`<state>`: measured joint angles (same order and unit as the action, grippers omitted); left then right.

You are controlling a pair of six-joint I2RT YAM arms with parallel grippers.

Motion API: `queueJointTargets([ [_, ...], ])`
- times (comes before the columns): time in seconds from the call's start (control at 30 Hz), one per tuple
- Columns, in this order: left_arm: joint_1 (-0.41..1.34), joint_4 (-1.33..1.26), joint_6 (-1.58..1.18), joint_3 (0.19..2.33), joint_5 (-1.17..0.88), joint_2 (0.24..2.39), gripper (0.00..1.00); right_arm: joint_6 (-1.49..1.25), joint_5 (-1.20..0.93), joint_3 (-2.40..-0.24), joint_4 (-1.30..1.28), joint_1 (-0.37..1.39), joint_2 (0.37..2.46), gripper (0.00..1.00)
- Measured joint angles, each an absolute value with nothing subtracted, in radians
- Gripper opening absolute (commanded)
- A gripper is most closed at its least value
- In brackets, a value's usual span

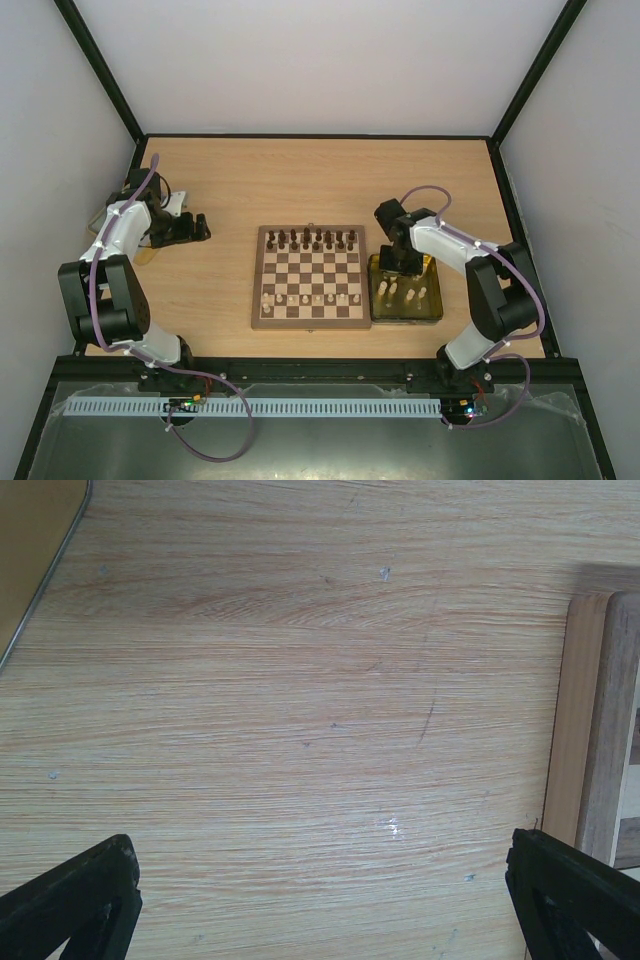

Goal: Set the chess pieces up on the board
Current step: Pick up the chess piece from the storage box, then place the chess piece on the chessboard.

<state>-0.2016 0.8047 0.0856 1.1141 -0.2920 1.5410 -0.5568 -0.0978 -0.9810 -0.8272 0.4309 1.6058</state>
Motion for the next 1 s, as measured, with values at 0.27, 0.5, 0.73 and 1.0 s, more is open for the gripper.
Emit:
queueJointTargets([
  [0.27, -0.202, 0.805, 0.086, 1.114, -0.292, 1.544, 1.00, -0.557, -0.099, -0.985, -0.828, 0.431, 1.607, 0.10],
  [0.5, -0.202, 0.805, 0.086, 1.114, -0.297, 1.547, 1.00, -0.557, -0.106, -0.993, -0.839, 0.431, 1.605, 0.10],
  [0.73, -0.202, 0.805, 0.086, 1.114, -0.299, 1.552, 0.99, -0.556, -0.113, -1.025, -0.875, 0.431, 1.580, 0.11],
  [1.0, -0.201, 0.805, 0.086, 1.114, -0.300, 1.552, 1.00, -0.556, -0.113, -1.053, -0.924, 0.437, 1.557, 0.12],
])
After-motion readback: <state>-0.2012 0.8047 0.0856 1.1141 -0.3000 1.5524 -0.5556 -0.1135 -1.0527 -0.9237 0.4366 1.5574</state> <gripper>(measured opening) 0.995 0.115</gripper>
